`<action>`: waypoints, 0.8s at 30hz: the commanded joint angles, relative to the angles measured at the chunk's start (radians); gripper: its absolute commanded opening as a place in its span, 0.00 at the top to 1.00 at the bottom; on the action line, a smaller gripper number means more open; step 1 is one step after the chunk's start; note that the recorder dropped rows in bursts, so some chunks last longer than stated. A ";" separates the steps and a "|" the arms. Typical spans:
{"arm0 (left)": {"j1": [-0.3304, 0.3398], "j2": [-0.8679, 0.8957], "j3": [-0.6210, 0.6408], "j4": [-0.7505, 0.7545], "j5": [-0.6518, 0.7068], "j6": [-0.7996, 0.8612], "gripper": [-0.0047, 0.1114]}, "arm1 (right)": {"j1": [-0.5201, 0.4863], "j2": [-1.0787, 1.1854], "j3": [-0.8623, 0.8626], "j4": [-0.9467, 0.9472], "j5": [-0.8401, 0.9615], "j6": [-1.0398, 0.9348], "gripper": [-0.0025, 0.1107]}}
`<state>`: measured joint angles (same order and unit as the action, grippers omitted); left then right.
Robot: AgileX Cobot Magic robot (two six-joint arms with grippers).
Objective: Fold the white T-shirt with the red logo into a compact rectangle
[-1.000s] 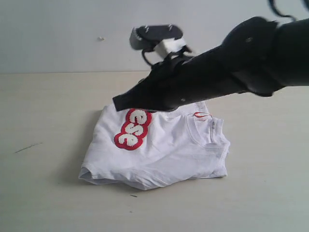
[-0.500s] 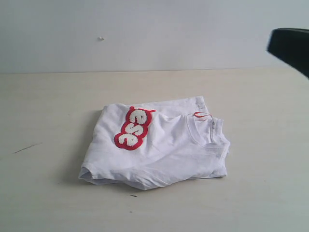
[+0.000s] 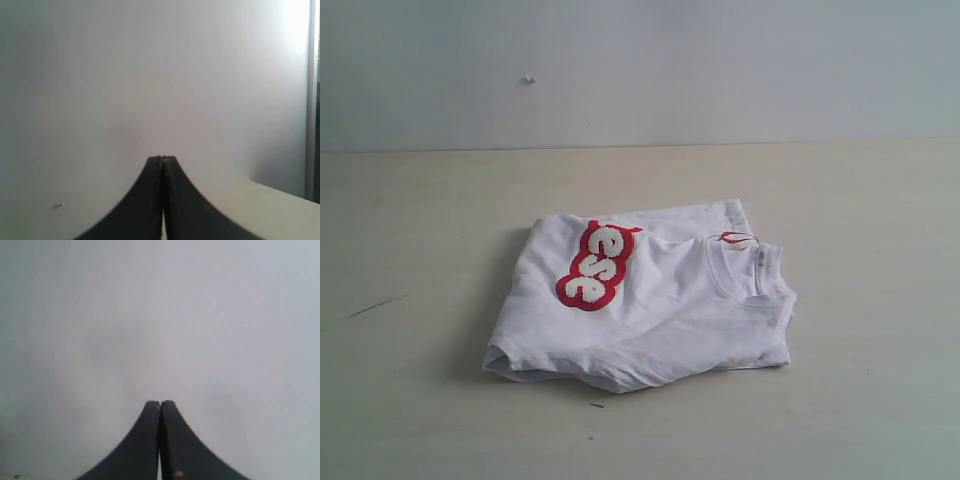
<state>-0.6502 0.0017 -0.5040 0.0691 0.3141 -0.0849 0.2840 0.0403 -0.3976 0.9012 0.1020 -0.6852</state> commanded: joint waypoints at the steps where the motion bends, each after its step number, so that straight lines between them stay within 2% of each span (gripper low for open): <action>1: 0.002 -0.002 0.004 0.005 -0.002 0.002 0.96 | -0.158 -0.004 0.005 -0.004 0.078 0.020 0.98; 2: 0.002 -0.002 0.004 0.005 -0.002 0.002 0.96 | -0.209 -0.004 0.005 -0.004 0.109 0.020 0.98; 6: 0.002 -0.002 0.004 0.005 -0.002 0.002 0.96 | -0.311 -0.004 0.005 -0.049 0.159 0.042 0.98; 10: 0.002 -0.002 0.004 0.005 -0.002 0.002 0.96 | -0.385 -0.004 0.005 -0.207 0.195 0.199 0.98; 12: 0.002 -0.002 0.004 0.005 -0.002 0.002 0.96 | -0.406 -0.004 0.005 -0.234 0.195 0.248 0.98; 24: 0.002 -0.002 0.004 0.005 -0.002 -0.002 0.96 | -0.408 -0.004 0.005 -0.221 0.181 0.250 0.98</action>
<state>-0.6502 0.0017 -0.5040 0.0709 0.3141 -0.0831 -0.1165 0.0403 -0.3976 0.6859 0.2875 -0.4365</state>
